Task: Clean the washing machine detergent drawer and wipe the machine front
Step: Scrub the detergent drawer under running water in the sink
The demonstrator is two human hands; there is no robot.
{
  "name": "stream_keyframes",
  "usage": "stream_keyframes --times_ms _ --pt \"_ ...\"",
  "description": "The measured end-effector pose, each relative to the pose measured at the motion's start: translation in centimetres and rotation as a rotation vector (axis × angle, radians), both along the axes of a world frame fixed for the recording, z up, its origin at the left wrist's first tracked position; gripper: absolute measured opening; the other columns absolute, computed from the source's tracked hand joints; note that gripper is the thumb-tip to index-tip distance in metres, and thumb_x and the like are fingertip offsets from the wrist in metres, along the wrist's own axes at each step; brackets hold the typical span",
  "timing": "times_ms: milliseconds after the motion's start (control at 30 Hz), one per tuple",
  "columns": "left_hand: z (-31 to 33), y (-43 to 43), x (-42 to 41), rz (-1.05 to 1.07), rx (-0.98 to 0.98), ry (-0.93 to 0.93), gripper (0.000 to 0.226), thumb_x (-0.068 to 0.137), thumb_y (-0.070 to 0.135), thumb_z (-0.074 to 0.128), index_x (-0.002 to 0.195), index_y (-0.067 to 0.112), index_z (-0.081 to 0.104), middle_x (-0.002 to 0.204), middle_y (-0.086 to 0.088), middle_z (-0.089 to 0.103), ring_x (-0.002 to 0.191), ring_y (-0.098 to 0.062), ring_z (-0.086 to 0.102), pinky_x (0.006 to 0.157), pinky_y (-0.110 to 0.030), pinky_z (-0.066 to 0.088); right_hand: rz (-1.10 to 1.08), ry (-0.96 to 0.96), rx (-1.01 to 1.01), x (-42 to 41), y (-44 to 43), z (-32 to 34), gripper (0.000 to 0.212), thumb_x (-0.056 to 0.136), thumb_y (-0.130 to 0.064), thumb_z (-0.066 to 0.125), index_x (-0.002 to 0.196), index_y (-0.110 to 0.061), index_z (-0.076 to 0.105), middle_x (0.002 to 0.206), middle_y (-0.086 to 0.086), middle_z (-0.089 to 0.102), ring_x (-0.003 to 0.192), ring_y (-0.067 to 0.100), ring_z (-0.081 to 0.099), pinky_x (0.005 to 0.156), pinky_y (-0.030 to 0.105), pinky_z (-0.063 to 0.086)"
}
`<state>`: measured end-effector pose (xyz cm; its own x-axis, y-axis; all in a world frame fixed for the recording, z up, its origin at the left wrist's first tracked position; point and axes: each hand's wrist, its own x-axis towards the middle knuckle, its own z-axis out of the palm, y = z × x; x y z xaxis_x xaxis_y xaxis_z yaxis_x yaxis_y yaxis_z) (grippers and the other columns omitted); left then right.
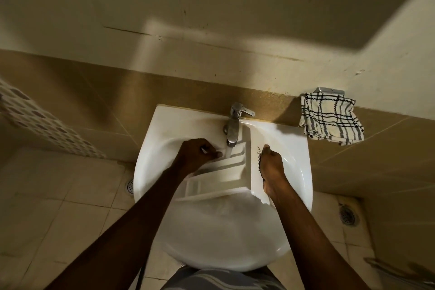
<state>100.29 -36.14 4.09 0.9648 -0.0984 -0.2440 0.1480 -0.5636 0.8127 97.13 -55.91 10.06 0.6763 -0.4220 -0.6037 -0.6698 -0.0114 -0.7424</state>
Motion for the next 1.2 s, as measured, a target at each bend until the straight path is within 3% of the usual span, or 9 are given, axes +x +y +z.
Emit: stream_keyframes --times_ms 67,200,467,733,900,967,1033,1100,1200 --pt "0.0 -1.3 -0.2 -0.06 0.029 -0.005 0.03 0.078 0.038 0.083 0.097 0.017 0.071 0.097 0.004 0.069 0.09 -0.013 0.062 0.079 -0.024 0.049 -0.004 -0.018 0.009 -0.6 -0.2 -0.3 0.042 0.106 -0.038 0.031 0.088 -0.011 0.057 0.077 0.009 0.057 0.068 0.022 0.056 0.068 0.034 0.049" --pt "0.1 -3.8 0.4 -0.19 0.164 0.016 0.048 0.084 0.051 0.073 0.117 0.017 0.069 0.114 -0.002 0.068 0.104 -0.019 0.061 0.085 -0.03 0.048 0.033 -0.037 -0.002 -1.2 -0.6 0.1 0.047 0.106 -0.038 0.032 0.087 -0.005 0.059 0.081 0.015 0.058 0.076 0.028 0.057 0.074 0.037 0.05" --pt "0.2 -2.9 3.5 -0.491 0.321 0.275 0.05 0.088 0.069 0.055 0.076 0.02 0.059 0.079 0.006 0.06 0.08 -0.017 0.057 0.079 -0.032 0.043 0.008 0.007 0.006 -1.2 -4.2 0.4 0.048 0.104 -0.046 0.035 0.112 -0.011 0.067 0.099 0.018 0.073 0.092 0.037 0.069 0.089 0.053 0.055" --pt "-0.8 -3.2 2.8 -0.486 0.245 0.196 0.048 0.091 0.068 0.05 0.066 0.027 0.049 0.072 -0.003 0.06 0.071 -0.012 0.055 0.076 -0.033 0.04 0.012 0.047 0.036 -0.5 -2.7 0.1 0.048 0.104 -0.044 0.032 0.107 -0.009 0.065 0.099 0.025 0.068 0.083 0.037 0.064 0.082 0.049 0.056" --pt "-1.0 -3.9 2.3 -0.3 -0.112 0.261 0.052 0.09 0.056 0.063 0.103 0.006 0.071 0.089 -0.001 0.072 0.082 -0.009 0.068 0.075 -0.023 0.05 0.016 0.048 0.062 -0.8 -1.1 -0.1 0.047 0.105 -0.042 0.034 0.109 -0.006 0.064 0.099 0.024 0.07 0.086 0.037 0.067 0.088 0.047 0.056" --pt "-1.3 -2.4 2.8 -0.289 -0.099 0.389 0.048 0.095 0.048 0.062 0.119 0.007 0.068 0.102 0.0 0.071 0.076 -0.001 0.062 0.066 -0.014 0.047 0.019 0.049 0.046 -0.6 -1.7 0.1 0.049 0.103 -0.045 0.035 0.114 -0.008 0.065 0.102 0.02 0.072 0.094 0.037 0.069 0.091 0.052 0.055" --pt "-1.8 -0.4 3.4 -0.365 0.072 0.396 0.053 0.093 0.055 0.06 0.128 0.017 0.063 0.123 0.004 0.065 0.089 -0.004 0.058 0.08 -0.02 0.05 0.008 0.042 0.019 -0.5 -2.9 0.5 0.049 0.103 -0.046 0.035 0.116 -0.008 0.065 0.102 0.016 0.072 0.096 0.035 0.068 0.092 0.051 0.054" --pt "-1.4 0.1 3.8 -0.524 0.287 0.304 0.05 0.093 0.061 0.053 0.118 0.019 0.067 0.11 0.008 0.063 0.097 -0.013 0.058 0.09 -0.034 0.046 -0.014 0.046 0.011 -0.4 -3.9 0.9 0.049 0.104 -0.045 0.034 0.113 -0.009 0.066 0.102 0.02 0.072 0.093 0.036 0.068 0.091 0.052 0.054" --pt "0.6 -1.8 3.8 -0.497 0.296 0.219 0.046 0.093 0.059 0.053 0.077 0.017 0.059 0.083 -0.002 0.063 0.087 -0.024 0.063 0.078 -0.033 0.043 -0.023 0.064 0.045 -0.2 -3.3 1.0 0.049 0.103 -0.047 0.033 0.112 -0.01 0.065 0.101 0.021 0.07 0.088 0.034 0.065 0.091 0.055 0.053"
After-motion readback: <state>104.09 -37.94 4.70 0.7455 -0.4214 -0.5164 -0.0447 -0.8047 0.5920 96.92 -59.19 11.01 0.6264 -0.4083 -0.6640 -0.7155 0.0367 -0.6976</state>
